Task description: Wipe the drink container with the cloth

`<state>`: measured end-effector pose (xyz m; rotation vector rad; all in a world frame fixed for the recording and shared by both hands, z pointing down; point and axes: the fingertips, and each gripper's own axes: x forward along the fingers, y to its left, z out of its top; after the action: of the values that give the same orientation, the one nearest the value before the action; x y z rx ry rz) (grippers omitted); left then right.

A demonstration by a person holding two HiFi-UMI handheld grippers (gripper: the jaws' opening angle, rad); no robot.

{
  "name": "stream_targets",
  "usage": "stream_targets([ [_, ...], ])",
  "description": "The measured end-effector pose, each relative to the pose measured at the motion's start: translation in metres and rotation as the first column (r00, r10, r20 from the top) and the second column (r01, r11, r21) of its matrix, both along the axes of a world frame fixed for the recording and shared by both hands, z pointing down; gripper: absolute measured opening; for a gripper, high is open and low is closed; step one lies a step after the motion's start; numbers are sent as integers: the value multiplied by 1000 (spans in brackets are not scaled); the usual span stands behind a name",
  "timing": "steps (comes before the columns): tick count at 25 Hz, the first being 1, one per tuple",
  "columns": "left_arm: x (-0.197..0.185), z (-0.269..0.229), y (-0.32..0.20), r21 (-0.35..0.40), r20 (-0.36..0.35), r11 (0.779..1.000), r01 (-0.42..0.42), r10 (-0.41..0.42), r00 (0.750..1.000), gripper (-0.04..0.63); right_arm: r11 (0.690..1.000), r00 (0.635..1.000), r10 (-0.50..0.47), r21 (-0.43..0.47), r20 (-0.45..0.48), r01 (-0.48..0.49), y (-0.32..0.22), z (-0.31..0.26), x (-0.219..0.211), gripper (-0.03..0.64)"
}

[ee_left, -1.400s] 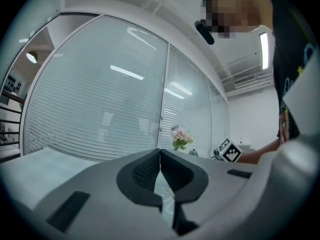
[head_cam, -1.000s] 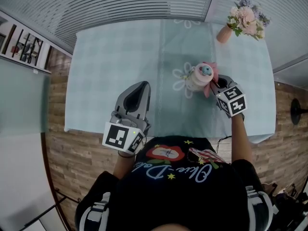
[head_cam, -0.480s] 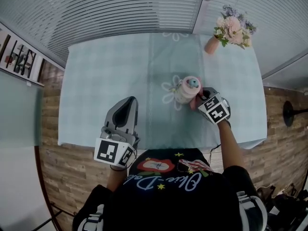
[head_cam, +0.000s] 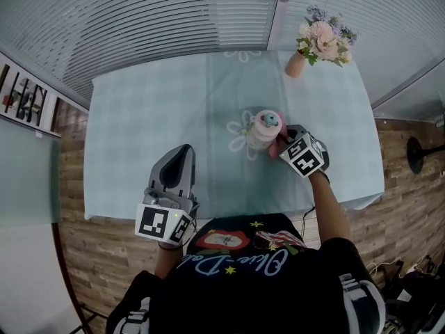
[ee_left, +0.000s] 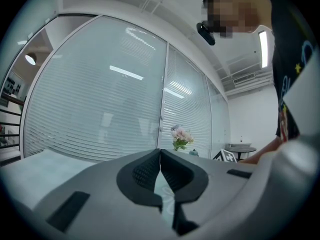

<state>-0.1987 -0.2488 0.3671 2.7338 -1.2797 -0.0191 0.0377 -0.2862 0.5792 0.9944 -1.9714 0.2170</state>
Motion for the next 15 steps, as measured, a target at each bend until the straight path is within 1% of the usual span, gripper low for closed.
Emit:
stream_targets([
  [5,6,0,-2,0,-13,1000,-22,22,1000,5,994,998,66,84,-3,-66,-3,-31,22,14],
  [8,10,-2,-5,5,-20,999,-32,32,999,5,990,997,77,121,-3,-76,-6,-50,32,15],
  [11,15,-3,-9,8,-31,999,-32,32,999,5,984,998,58,169,7,-59,-12,-78,34,15],
  [15,19,-1,-12,-1,-45,1000,-20,20,999,5,975,999,-17,224,27,11,-24,-109,25,15],
])
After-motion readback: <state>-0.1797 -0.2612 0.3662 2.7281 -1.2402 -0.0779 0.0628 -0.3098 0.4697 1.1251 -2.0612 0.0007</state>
